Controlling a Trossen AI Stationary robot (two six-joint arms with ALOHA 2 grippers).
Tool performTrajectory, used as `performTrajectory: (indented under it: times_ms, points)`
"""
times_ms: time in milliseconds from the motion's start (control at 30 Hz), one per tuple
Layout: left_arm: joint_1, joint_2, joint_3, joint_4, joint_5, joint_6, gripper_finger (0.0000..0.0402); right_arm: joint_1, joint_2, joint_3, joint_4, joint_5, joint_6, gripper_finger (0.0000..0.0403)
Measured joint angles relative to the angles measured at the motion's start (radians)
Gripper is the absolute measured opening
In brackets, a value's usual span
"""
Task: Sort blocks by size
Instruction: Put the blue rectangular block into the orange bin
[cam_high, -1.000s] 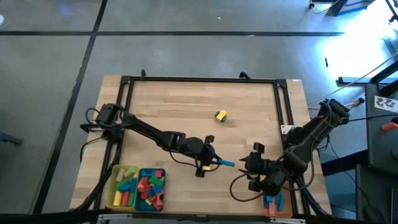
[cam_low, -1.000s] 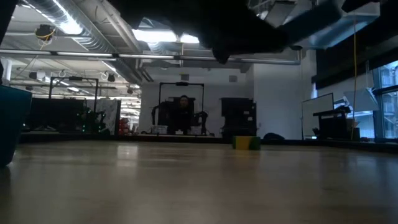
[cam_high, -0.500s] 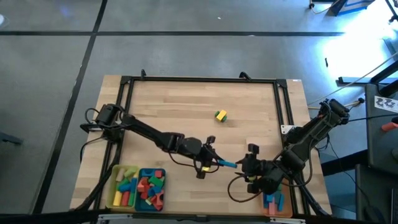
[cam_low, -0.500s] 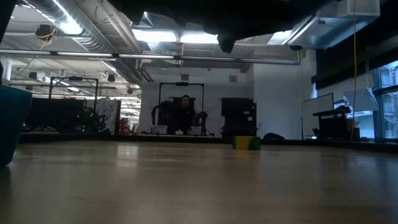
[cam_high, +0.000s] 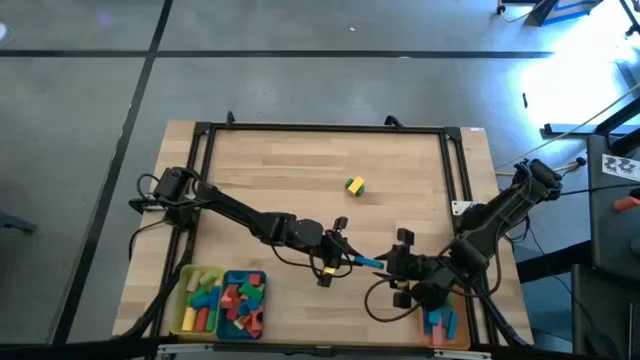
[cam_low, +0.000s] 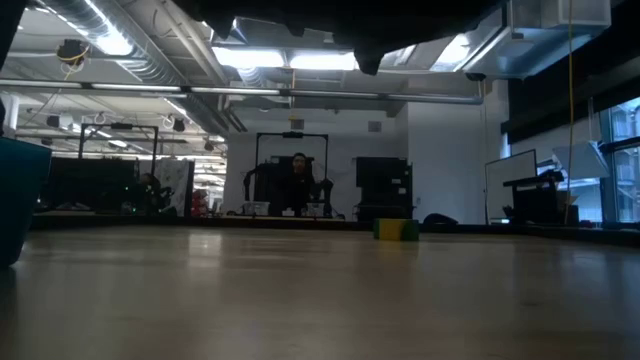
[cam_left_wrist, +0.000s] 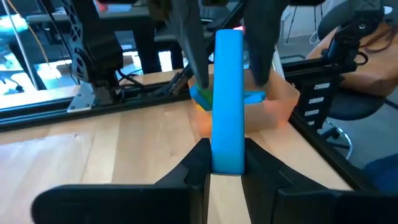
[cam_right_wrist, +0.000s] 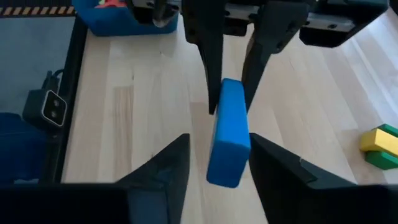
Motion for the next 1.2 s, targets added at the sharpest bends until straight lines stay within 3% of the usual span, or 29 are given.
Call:
performTrajectory:
  times_ms: [267, 467, 567, 767, 1000, 1200]
  points:
    - [0.000, 0.000, -0.001, -0.006, -0.006, -0.002, 0.0055, -0.058, -0.001, 0.000, -0.006, -0.104, -0.004, 0.0065]
    - [-0.006, 0.001, -0.002, -0.010, 0.010, 0.000, 0.0078, -0.065, -0.001, 0.000, -0.001, -0.191, -0.025, 0.0065]
    - [-0.008, 0.001, 0.000, -0.019, 0.013, -0.025, 0.0100, -0.066, -0.001, 0.000, -0.022, -0.289, 0.004, 0.0065]
    - [-0.001, 0.001, 0.000, -0.029, -0.006, -0.038, 0.0131, -0.060, 0.000, 0.000, -0.191, -0.593, 0.211, 0.0065]
    - [-0.003, 0.001, 0.000, -0.034, 0.001, 0.024, 0.0136, 0.019, 0.000, 0.000, -0.487, -0.929, 0.396, 0.0067]
    - [-0.003, 0.001, 0.000, -0.049, 0.000, 0.026, 0.0135, 0.092, 0.000, 0.000, -0.506, -0.927, 0.407, 0.0084]
